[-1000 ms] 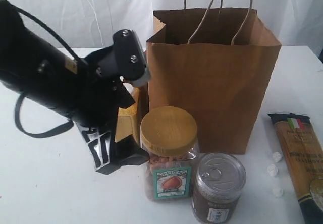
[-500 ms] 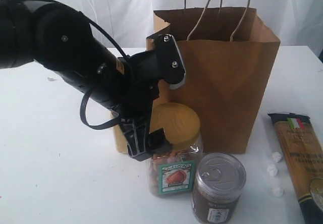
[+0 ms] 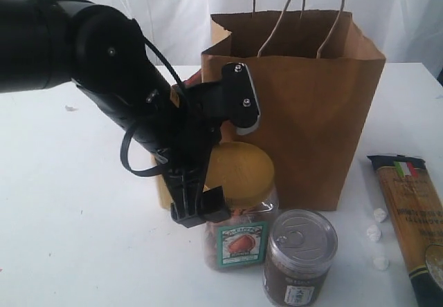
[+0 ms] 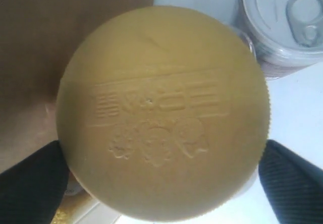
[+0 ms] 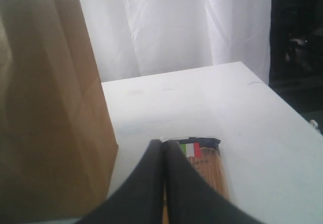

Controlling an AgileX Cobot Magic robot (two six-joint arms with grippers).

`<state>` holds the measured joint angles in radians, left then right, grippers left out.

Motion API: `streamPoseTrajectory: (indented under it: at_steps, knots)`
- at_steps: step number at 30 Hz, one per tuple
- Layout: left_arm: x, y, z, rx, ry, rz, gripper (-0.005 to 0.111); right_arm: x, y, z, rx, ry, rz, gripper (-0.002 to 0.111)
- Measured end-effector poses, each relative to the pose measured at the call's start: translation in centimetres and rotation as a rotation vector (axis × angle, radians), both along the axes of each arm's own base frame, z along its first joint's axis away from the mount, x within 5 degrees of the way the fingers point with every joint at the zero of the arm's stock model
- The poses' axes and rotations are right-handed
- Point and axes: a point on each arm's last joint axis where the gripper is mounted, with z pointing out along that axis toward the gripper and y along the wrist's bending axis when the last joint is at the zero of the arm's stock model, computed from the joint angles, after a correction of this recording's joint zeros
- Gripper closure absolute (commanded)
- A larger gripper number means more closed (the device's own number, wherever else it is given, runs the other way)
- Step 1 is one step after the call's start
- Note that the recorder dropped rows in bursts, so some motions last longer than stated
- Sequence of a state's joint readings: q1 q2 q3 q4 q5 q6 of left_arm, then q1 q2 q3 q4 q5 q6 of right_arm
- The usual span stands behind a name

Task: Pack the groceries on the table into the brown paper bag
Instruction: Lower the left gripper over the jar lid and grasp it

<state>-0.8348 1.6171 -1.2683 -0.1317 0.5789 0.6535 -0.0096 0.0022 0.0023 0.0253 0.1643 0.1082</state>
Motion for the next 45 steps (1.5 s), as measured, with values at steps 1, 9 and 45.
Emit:
streamPoseTrajectory:
  at_steps: [1, 9, 45]
  knots:
    - [0.1, -0.1, -0.2, 0.004, 0.003, 0.0, 0.002, 0.0, 0.0, 0.0, 0.0, 0.0, 0.0, 0.108]
    - [0.2, -0.3, -0.3, 0.007, 0.007, -0.002, 0.002, 0.0, 0.0, 0.0, 0.0, 0.0, 0.0, 0.108]
    - [0.4, -1.6, 0.6, -0.045, 0.089, -0.003, 0.107, 0.0, 0.0, 0.0, 0.002, 0.0, 0.0, 0.108]
